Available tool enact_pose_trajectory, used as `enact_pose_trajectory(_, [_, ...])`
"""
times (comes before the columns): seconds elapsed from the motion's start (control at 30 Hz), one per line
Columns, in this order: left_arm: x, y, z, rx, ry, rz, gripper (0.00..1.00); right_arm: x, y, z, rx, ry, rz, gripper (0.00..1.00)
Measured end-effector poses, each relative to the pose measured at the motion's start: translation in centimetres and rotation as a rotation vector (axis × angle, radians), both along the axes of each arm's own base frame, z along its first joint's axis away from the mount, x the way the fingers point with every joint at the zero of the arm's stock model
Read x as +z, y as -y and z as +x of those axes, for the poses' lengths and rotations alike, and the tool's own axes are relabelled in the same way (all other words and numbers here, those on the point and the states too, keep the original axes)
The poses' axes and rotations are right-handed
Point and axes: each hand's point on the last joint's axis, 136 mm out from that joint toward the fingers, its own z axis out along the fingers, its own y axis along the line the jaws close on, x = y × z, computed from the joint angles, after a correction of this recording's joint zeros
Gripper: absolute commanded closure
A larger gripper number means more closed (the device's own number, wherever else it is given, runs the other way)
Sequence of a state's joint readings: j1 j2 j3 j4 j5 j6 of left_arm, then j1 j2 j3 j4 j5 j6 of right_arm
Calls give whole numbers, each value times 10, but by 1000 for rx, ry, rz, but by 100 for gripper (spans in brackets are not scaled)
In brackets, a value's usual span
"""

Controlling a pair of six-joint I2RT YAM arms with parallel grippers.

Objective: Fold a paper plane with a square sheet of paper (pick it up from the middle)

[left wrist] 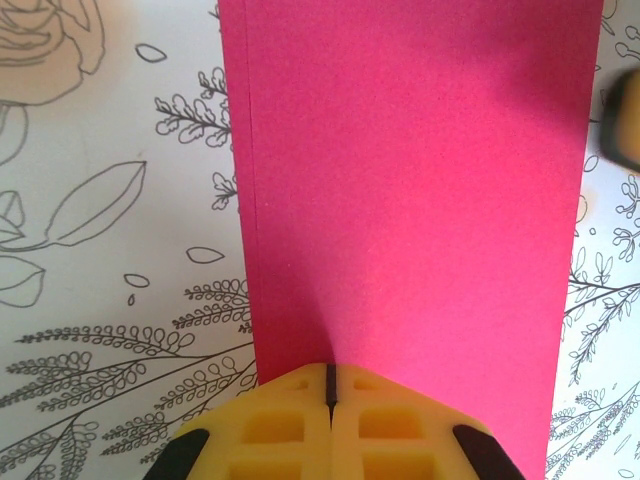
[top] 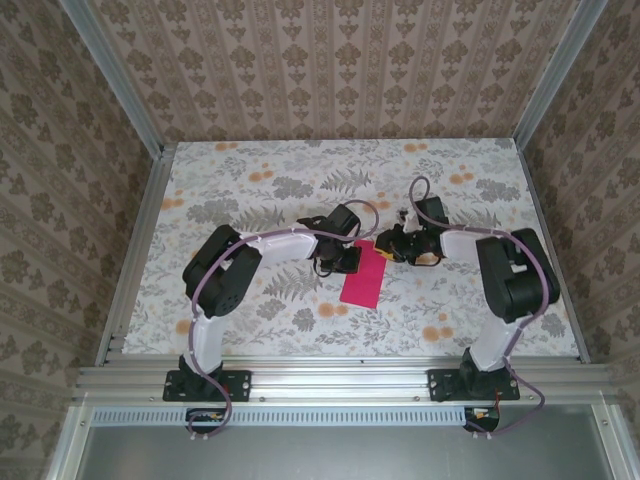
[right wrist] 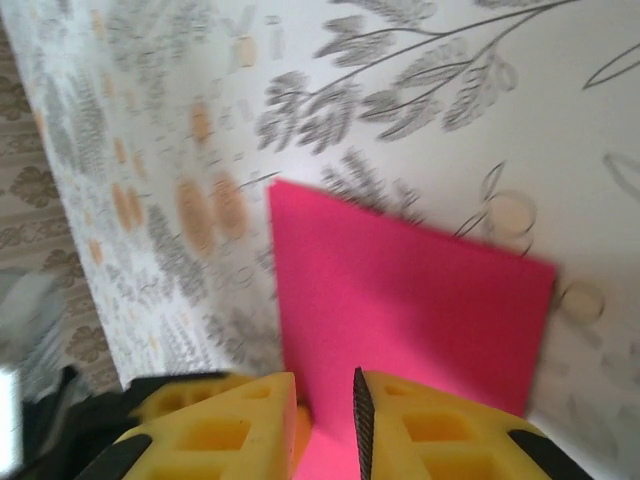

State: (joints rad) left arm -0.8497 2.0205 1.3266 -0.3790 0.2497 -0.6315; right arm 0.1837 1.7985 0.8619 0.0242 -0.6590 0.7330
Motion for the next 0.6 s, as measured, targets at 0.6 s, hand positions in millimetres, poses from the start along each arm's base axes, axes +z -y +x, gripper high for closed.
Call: enact_pose_trajectory(0.6, [0, -1, -3, -7, -8, 13, 100, -3, 13, 30, -34, 22, -3, 78])
